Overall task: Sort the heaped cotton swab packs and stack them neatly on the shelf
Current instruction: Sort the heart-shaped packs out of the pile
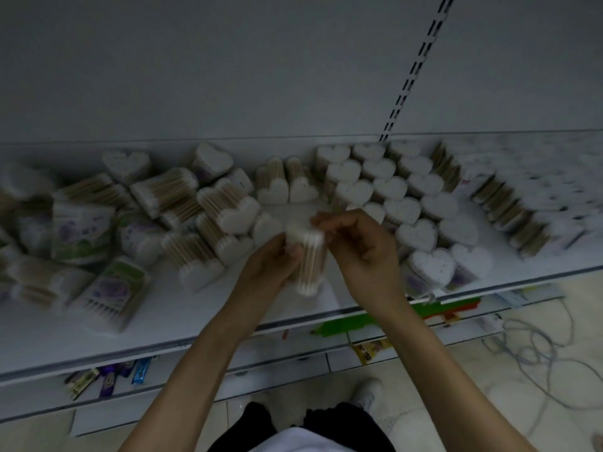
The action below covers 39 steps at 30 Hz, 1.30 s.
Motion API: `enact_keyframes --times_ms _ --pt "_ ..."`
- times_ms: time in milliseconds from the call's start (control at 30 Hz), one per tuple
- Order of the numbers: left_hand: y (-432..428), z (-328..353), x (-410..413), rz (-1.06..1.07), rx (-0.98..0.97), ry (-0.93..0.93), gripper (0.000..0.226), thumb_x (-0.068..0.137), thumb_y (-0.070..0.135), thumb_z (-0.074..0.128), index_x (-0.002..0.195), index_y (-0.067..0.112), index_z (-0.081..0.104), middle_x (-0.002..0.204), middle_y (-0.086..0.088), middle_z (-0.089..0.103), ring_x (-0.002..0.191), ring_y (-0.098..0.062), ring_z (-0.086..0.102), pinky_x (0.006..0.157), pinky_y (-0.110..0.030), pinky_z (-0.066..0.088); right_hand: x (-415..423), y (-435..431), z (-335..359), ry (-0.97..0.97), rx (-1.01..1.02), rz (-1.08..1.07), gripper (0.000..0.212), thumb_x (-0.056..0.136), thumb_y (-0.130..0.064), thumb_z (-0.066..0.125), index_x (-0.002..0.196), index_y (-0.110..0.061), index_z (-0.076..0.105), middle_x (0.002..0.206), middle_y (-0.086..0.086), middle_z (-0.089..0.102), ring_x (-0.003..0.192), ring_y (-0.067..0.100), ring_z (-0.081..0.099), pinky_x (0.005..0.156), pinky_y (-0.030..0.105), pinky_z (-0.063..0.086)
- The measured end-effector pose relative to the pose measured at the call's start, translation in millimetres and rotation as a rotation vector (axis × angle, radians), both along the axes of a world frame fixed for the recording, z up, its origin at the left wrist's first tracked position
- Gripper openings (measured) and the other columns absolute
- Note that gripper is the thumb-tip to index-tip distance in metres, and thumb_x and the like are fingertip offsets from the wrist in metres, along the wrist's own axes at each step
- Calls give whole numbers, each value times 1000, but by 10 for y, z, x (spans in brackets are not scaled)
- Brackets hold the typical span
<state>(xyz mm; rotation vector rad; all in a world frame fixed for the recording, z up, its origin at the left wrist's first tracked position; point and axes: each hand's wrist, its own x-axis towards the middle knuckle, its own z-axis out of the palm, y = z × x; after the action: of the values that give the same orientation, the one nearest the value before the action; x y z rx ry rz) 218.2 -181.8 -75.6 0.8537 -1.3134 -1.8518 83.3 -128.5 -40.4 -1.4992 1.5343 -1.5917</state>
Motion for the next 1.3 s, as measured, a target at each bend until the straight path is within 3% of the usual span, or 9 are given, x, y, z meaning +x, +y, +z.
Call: enact_keyframes --times_ms 100,200,333,433,600,733,900,1067,1300 --pt "43 -74 13 73 -253 -163 45 75 2 78 102 23 49 99 9 60 86 1 61 72 -13 50 -40 99 -2 156 -3 -80 30 84 -3 44 91 -23 66 104 -6 68 116 10 56 96 18 44" --pt "164 -167 -10 81 -425 -338 59 69 17 83 114 29 46 111 19 50 96 6 52 83 -14 45 39 244 -91 408 39 -101 29 82 -19 46 94 -17 72 106 0 71 111 17 56 91 24 41" --pt "273 -328 -124 171 -683 -530 38 77 47 52 97 16 56 99 2 52 87 -3 44 79 -18 41 224 354 -205 781 -3 -278 30 80 -37 66 100 -15 71 106 -6 65 103 19 53 83 28 32" --pt "388 -378 -164 55 -730 -524 42 80 36 61 116 18 50 107 9 46 97 -2 44 86 -10 37 190 401 -243 817 -67 -377 19 80 -28 73 93 -15 70 102 -2 68 95 23 51 77 34 38" --pt "321 -338 -240 -31 -699 -394 57 71 52 62 121 36 40 115 21 44 107 -1 46 87 1 31 13 483 -259 846 22 -425 23 92 -30 56 89 -12 70 108 15 65 95 30 54 75 34 40" --pt "310 -366 -513 18 -800 -405 65 74 50 59 126 15 46 119 8 46 108 -6 44 89 -10 34 -160 535 -254 958 86 -546 8 83 -20 67 84 -13 70 100 9 68 88 24 50 71 34 32" --pt "310 -524 -644 26 -987 -595 91 82 74 41 149 19 12 149 -1 25 135 -17 26 112 -30 17 -293 525 -269 974 68 -575 4 78 -14 70 82 -12 70 99 6 69 90 22 53 70 33 33" --pt "331 -550 -641 15 -1061 -764 89 92 69 27 147 -1 31 151 -14 36 135 -23 39 107 -35 34 -339 423 -284 982 63 -580 15 85 -20 58 86 -12 70 100 7 70 91 26 61 74 35 36" --pt "329 -563 -639 -33 -1042 -762 77 99 57 13 145 0 33 143 -16 46 126 -27 49 103 -38 41 -391 339 -288 990 73 -591 15 85 -17 55 86 -10 68 97 8 68 94 22 50 74 32 32"
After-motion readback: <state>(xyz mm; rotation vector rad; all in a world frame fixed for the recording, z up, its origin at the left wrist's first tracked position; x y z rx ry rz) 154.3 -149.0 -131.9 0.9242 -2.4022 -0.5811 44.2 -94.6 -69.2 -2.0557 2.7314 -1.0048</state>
